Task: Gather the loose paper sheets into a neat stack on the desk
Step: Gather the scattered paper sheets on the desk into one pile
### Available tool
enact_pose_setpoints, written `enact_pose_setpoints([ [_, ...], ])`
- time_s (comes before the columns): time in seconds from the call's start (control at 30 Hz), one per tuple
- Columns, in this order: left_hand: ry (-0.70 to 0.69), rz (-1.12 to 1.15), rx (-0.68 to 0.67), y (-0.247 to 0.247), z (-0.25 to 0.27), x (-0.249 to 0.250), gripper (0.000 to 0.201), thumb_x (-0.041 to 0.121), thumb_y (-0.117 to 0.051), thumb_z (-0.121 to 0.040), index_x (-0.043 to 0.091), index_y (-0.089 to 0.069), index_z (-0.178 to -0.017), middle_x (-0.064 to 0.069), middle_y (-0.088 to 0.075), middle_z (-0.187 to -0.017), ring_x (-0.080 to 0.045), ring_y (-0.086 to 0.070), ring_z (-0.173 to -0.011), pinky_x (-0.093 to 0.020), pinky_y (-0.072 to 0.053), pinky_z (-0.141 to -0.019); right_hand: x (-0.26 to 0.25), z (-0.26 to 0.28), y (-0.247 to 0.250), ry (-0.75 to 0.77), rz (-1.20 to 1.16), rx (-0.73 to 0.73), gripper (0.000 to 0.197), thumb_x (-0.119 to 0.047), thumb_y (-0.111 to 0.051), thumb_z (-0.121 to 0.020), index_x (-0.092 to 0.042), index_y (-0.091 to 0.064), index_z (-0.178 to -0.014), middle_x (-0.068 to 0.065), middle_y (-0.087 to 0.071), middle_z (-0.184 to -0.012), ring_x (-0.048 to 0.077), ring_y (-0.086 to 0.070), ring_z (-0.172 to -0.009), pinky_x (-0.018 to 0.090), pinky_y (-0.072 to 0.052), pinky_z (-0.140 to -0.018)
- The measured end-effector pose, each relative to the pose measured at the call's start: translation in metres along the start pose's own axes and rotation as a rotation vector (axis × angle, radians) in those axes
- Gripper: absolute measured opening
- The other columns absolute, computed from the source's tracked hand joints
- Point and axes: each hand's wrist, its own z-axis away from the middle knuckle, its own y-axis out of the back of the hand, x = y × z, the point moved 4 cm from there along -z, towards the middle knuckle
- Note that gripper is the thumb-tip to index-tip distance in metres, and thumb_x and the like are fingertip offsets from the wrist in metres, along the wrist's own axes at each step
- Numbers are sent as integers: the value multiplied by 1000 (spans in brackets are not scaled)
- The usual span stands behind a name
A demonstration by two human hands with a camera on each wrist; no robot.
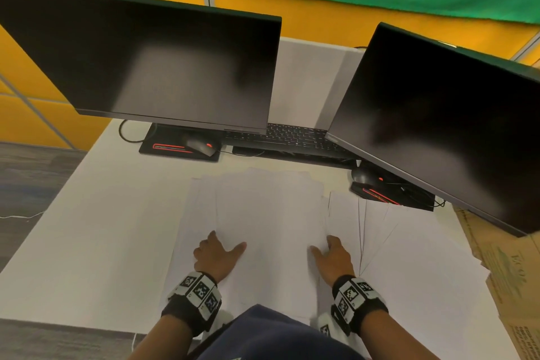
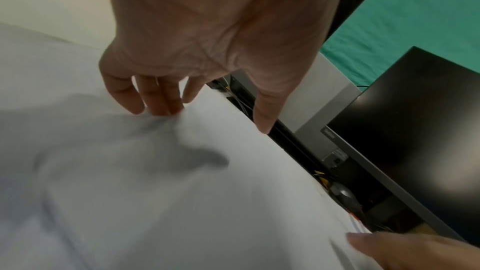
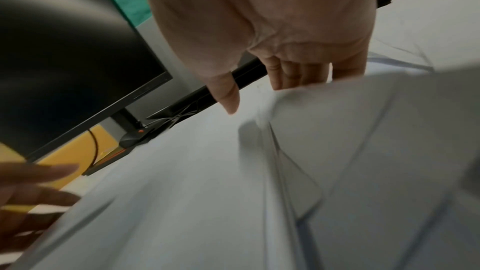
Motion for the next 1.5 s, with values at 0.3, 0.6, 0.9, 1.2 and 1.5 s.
enact_pose_setpoints([
  [0.3,-103,-27,18,-13,0,3,72,50,-62,-78,10,-38,-133,-14,-48,-134,-33,-41,-123,-44,-37,-103,-12,16,-10,73,-171,-113,64,-16,-50,-96,-10,-16,-150,9,-23,-157,25,-24,-144,34,-21,-116],
  [0.6,-345,676,-136,44,28,22,71,48,-77,-64,26,-49,-126,10,-66,-113,-14,-62,-108,-33,-45,-97,-27,39,34,261,-556,-289,44,-26,-65,-86,-32,-45,-124,-6,-58,-128,17,-55,-120,39,-40,-107],
  [0.9,-325,474,-359,16,13,34,51,34,-78,-69,13,-62,-113,-4,-75,-103,-20,-70,-93,-37,-54,-84,-29,40,26,257,-477,-319,67,-23,-69,-83,-19,-31,-138,-3,-52,-131,14,-51,-119,34,-40,-107],
  [1.2,-68,387,-238,-32,-12,-10,42,17,-70,-81,1,-56,-118,-19,-63,-107,-35,-59,-96,-43,-45,-89,123,13,146,-297,-336,522,69,-25,-74,-78,-12,-41,-137,19,-44,-139,37,-45,-126,46,-38,-107],
  [1.5,-84,284,-213,-31,-10,-4,42,20,-70,-81,0,-57,-116,-20,-63,-105,-31,-56,-88,-38,-41,-83,206,14,177,-631,-182,291,106,-36,-84,-64,5,-24,-142,23,-40,-145,38,-43,-130,43,-38,-105],
])
